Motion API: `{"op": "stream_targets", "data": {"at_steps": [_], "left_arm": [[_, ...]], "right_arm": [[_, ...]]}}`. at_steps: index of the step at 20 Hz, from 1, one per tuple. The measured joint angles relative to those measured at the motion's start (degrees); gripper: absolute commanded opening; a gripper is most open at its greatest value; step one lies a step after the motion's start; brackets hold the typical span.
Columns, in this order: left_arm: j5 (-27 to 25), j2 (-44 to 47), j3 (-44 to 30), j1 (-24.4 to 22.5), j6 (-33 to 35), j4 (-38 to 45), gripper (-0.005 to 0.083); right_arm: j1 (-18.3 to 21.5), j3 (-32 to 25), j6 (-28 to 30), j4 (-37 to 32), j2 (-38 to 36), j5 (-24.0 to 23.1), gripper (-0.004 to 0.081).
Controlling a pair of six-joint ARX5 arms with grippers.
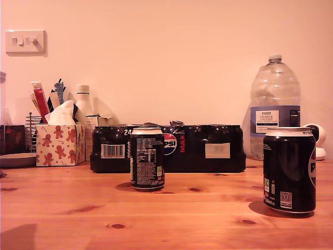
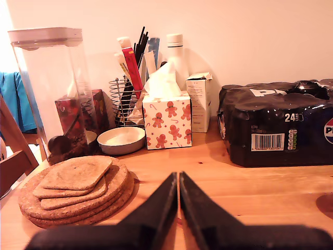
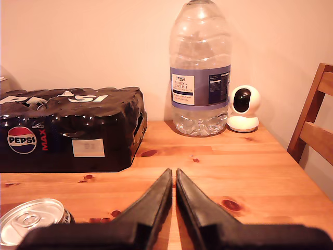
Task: Stack up the Pepsi cans on top of each other
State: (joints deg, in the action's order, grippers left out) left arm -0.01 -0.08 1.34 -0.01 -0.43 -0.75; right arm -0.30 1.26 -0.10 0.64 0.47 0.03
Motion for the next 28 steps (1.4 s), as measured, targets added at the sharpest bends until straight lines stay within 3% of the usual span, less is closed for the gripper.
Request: {"op": "stream_targets", "data": {"at_steps": [1, 2, 3, 8, 11, 15, 20, 21, 22, 23, 24, 25, 28], "left_arm": [[2.9, 0.0, 0.0, -1.0, -2.1, -1.0, -0.0024], [9.4, 0.0, 0.0, -2.8, -4.3, -3.4, -0.0024], [14.5, 0.0, -0.5, -3.8, -5.3, -4.3, -0.0024], [18.0, 0.0, -0.7, -3.1, -6.6, -4.3, -0.0024], [23.7, 0.0, -0.7, -1.4, -8.6, -3.9, -0.0024], [28.0, 0.0, -0.7, 4.5, -9.7, -3.9, -0.0024], [27.7, 0.0, -0.7, 14.7, -9.7, -4.0, -0.0023], [26.9, 0.0, -0.7, 16.3, -9.7, -4.0, -0.0023], [25.8, 0.0, -0.7, 17.7, -9.7, -4.0, -0.0023], [24.9, 0.0, -0.7, 19.0, -9.7, -4.1, -0.0023], [23.9, 0.0, -0.7, 20.0, -9.7, -4.5, -0.0023], [23.4, 0.0, -0.7, 20.8, -9.7, -5.2, -0.0023], [21.9, 0.0, -0.7, 21.7, -9.7, -6.9, -0.0023]], "right_arm": [[1.4, 0.4, -0.3, 1.7, 0.0, 3.0, -0.0013], [5.2, 1.4, -1.3, 6.3, 0.0, 7.6, -0.0013], [7.1, 1.8, -1.4, 9.0, 0.0, 8.0, -0.0013], [6.4, 1.8, -2.2, 9.7, 0.0, 9.4, -0.0013], [6.4, 1.8, -5.2, 8.6, 0.0, 13.6, -0.0013], [4.3, 1.8, -9.2, 6.3, 0.0, 17.8, -0.0013], [-4.0, 1.8, -10.4, 8.0, 0.0, 18.9, -0.001], [-5.9, 1.8, -10.4, 8.5, 0.0, 18.9, 0.0045], [-7.9, 1.8, -10.6, 9.5, 0.0, 18.9, 0.0208], [-9.9, 1.8, -10.9, 10.3, 0.0, 19.1, 0.0444], [-12.1, 1.8, -13.9, 10.9, 0.0, 19.0, 0.0621], [-14.2, 1.8, -14.9, 11.7, 0.0, 18.5, 0.0704], [-18.0, 2.1, -16.7, 14.8, 0.0, 13.5, 0.0723]]}}
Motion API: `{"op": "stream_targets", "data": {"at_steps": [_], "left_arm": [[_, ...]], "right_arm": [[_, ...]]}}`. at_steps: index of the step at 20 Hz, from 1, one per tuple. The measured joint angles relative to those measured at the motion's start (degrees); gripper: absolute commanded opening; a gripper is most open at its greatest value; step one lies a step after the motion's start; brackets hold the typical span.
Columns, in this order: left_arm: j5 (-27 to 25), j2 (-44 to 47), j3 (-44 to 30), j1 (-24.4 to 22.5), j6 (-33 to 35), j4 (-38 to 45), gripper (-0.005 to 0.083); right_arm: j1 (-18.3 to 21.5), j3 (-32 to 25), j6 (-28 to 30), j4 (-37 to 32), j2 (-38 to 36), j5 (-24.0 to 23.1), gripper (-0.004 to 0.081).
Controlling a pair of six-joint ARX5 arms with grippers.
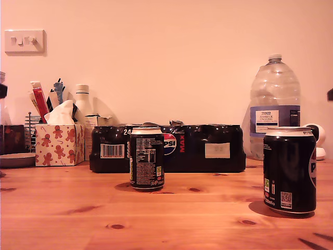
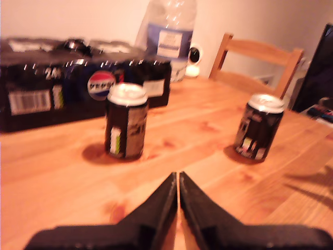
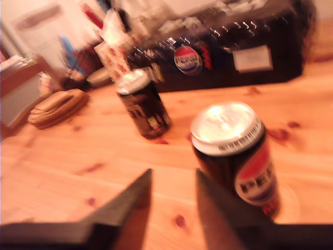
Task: Stack up the Pepsi cans on top of each other
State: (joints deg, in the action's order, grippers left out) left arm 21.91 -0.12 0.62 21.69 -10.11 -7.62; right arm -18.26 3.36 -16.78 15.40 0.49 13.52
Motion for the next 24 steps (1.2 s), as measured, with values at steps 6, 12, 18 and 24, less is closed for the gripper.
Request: {"op": "stream_targets", "data": {"at_steps": [6, 12, 18, 24], "left_arm": [[-4.2, 0.0, 0.0, 0.0, 0.0, -0.3, 0.0006], [-4.3, 0.0, 0.0, 0.0, 0.0, -0.4, 0.001], [-4.3, 0.0, 0.0, 0.0, 0.0, -0.4, 0.001], [-4.3, 0.0, 0.0, 0.0, 0.0, -0.4, 0.001]], "right_arm": [[-1.0, 0.4, 3.1, 2.4, 0.0, -6.6, 0.0723], [-1.0, 0.4, 7.5, -0.9, 1.0, -8.1, 0.0723], [-1.0, -1.7, 9.1, -8.5, 7.7, -8.1, 0.0723], [-1.0, -1.8, 11.1, -14.9, 14.2, -8.1, 0.0723]]}}
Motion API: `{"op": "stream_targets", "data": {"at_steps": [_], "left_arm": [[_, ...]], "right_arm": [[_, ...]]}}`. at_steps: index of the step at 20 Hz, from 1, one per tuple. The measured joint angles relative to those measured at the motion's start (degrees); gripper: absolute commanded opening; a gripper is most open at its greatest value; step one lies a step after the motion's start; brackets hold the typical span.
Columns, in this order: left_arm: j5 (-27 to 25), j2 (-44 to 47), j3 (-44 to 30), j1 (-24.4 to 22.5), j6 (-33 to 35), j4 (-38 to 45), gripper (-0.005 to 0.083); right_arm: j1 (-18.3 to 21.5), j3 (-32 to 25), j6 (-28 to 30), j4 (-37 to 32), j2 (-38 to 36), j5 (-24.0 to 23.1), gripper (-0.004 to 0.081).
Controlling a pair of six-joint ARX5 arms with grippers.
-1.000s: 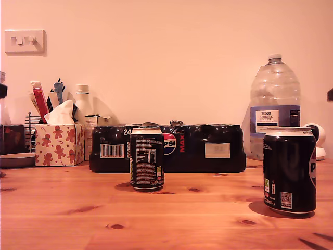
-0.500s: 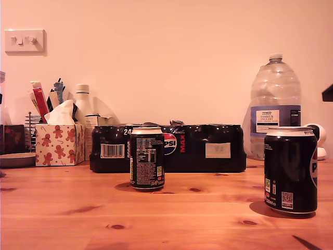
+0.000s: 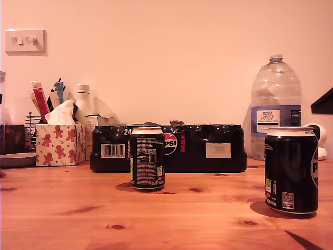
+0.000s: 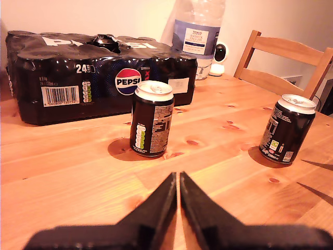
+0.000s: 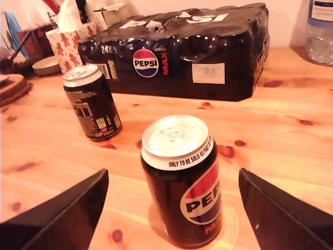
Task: Stack up the Pepsi cans on top of each other
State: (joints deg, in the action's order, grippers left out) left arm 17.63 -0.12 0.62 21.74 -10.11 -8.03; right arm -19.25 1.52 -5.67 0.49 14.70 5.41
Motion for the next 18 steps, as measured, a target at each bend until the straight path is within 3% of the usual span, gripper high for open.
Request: {"op": "stream_targets", "data": {"at_steps": [18], "left_arm": [[0.0, 0.0, 0.0, 0.0, 0.0, -0.2, 0.001]], "right_arm": [[0.0, -0.2, 2.6, -33.6, 37.5, -1.3, 0.0723]]}}
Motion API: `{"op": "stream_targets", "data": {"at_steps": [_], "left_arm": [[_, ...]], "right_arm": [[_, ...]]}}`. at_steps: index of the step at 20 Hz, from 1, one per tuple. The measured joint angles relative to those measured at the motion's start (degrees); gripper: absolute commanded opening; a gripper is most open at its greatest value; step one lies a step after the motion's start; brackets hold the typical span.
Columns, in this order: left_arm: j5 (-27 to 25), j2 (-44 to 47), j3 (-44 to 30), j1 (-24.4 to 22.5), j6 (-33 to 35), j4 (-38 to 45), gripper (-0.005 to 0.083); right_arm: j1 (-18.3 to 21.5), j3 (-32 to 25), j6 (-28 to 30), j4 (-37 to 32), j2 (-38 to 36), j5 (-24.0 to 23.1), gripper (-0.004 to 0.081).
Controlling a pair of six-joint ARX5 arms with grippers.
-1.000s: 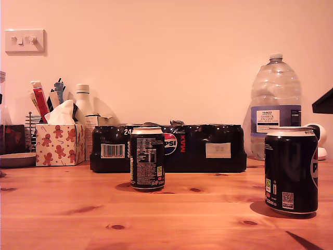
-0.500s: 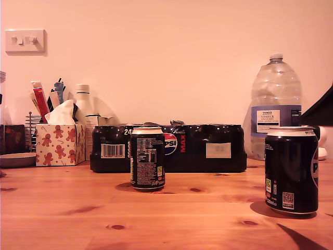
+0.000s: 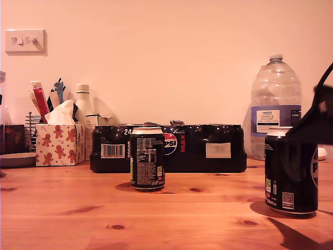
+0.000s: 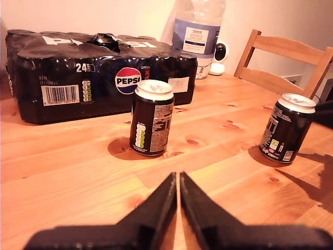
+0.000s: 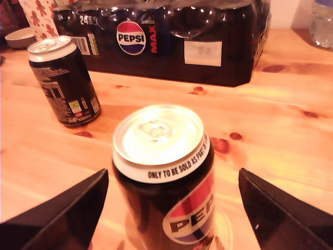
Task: Stack up the Pepsi cans on top of each other
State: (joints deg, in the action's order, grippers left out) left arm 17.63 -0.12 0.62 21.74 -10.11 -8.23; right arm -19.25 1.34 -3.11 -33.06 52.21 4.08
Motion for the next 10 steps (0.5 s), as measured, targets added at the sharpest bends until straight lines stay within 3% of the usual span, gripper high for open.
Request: {"op": "stream_targets", "data": {"at_steps": [4, 10], "left_arm": [[0.0, 0.0, 0.0, 0.0, 0.0, -0.7, 0.001], [0.0, 0.0, 0.0, 0.0, 0.0, -0.8, 0.001]], "right_arm": [[-0.1, 1.0, 0.0, -2.2, 7.3, 0.4, 0.0723], [-1.9, 8.3, 0.0, -3.8, 18.7, 0.3, 0.0723]]}}
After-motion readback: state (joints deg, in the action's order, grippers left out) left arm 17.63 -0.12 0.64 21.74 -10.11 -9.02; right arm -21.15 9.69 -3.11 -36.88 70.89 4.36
